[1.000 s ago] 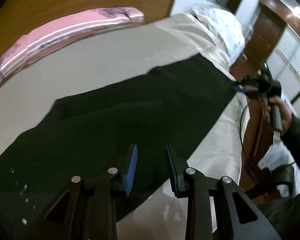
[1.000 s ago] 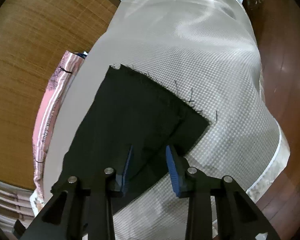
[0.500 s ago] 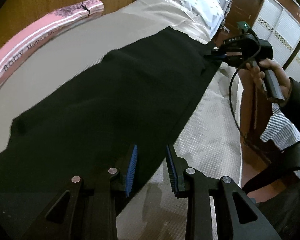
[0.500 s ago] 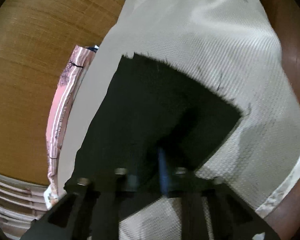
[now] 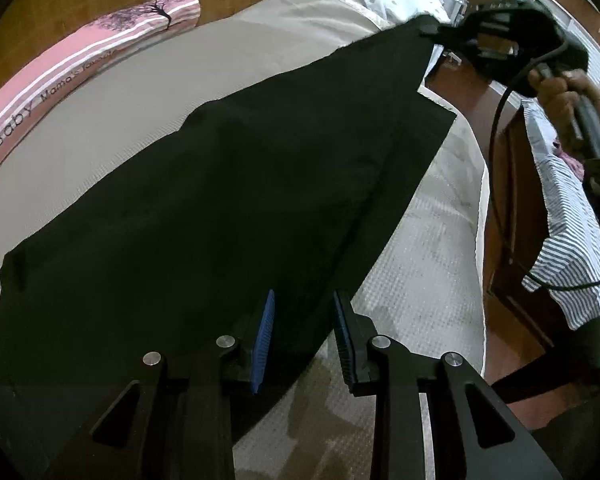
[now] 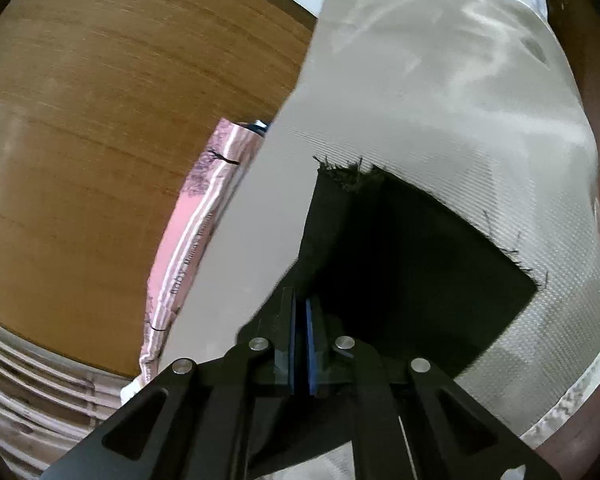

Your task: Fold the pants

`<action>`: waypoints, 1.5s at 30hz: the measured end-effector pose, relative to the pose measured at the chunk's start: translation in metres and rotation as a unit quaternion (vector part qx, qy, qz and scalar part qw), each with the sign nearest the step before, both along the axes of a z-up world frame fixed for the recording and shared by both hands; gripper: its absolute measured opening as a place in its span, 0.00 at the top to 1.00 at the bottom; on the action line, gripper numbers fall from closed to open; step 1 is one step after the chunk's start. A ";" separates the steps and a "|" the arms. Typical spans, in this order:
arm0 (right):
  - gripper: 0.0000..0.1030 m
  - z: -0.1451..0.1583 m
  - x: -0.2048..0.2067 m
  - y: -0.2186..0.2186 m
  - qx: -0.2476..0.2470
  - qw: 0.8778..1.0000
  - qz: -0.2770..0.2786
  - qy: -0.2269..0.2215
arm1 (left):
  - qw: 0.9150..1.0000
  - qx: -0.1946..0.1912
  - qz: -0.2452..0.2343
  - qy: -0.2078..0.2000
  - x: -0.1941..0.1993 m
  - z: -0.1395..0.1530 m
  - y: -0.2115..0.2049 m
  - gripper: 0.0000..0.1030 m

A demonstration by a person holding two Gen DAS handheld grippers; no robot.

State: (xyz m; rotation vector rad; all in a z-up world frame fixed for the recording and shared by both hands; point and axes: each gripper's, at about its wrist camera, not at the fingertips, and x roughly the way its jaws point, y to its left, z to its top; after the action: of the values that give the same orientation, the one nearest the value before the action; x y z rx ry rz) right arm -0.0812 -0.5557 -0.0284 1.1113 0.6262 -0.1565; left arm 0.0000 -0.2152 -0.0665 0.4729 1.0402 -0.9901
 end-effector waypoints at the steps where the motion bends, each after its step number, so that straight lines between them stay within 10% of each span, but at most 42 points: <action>1: 0.95 0.004 0.000 0.001 -0.003 1.000 0.000 -0.002 | 1.000 0.005 0.001 -0.003 0.000 -0.001 -0.004 0.70; 11: 0.95 0.008 -0.022 0.003 -0.027 0.999 -0.015 0.011 | 0.999 -0.005 -0.035 -0.034 -0.007 0.008 -0.026 0.93; 29: 0.90 -0.086 -0.071 -0.012 0.031 0.990 -0.082 0.114 | 0.998 0.011 -0.054 -0.006 -0.012 -0.008 -0.033 0.88; 37: 0.94 -0.078 -0.067 -0.029 -0.012 0.986 -0.101 0.135 | 0.998 -0.055 0.009 0.011 0.007 0.018 0.005 0.78; 45: 0.87 -0.073 -0.059 -0.027 -0.052 0.977 -0.097 0.184 | 0.980 -0.064 0.188 -0.018 0.066 0.026 0.116 0.76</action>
State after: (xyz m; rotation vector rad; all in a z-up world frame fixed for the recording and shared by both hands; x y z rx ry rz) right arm -0.1406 -0.5825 -0.1016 1.0487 0.8272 -0.5673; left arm 0.0661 -0.0991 -0.0403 0.1758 0.9820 -0.7028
